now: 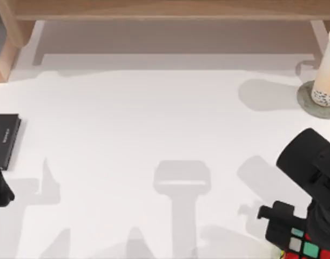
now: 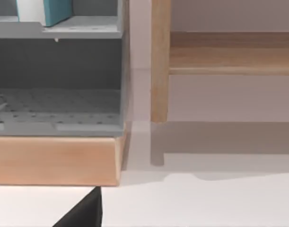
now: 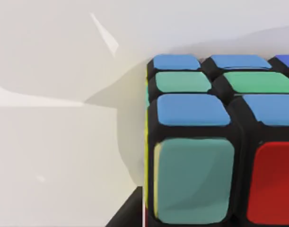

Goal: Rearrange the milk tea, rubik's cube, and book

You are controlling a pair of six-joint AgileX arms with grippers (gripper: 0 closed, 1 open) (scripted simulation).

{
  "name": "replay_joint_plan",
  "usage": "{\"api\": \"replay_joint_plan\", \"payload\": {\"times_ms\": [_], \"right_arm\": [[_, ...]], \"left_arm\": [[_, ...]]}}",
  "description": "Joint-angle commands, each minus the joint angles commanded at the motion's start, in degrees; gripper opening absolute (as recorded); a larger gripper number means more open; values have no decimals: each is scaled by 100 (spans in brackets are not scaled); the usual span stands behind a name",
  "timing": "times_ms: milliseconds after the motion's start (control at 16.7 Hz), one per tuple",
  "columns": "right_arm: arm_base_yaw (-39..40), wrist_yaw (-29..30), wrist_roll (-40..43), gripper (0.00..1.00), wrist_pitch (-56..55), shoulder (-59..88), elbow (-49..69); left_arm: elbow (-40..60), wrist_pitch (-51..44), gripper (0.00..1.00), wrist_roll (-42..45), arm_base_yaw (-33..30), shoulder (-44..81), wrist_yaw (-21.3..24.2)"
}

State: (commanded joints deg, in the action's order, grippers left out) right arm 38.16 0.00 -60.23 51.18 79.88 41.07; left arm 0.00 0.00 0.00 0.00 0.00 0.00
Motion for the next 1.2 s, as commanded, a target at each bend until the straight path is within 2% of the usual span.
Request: {"api": "replay_joint_plan", "payload": {"times_ms": [360,960,1200], "right_arm": [[0,0,0,2,0,0,0],[-5,2,-3,0,21,-27,16],[-10,2,6,0,498,-188,319]], "left_arm": [[0,0,100,0,0,0,0],[0,0,100,0,0,0,0],[0,0,100,0,0,0,0]]}}
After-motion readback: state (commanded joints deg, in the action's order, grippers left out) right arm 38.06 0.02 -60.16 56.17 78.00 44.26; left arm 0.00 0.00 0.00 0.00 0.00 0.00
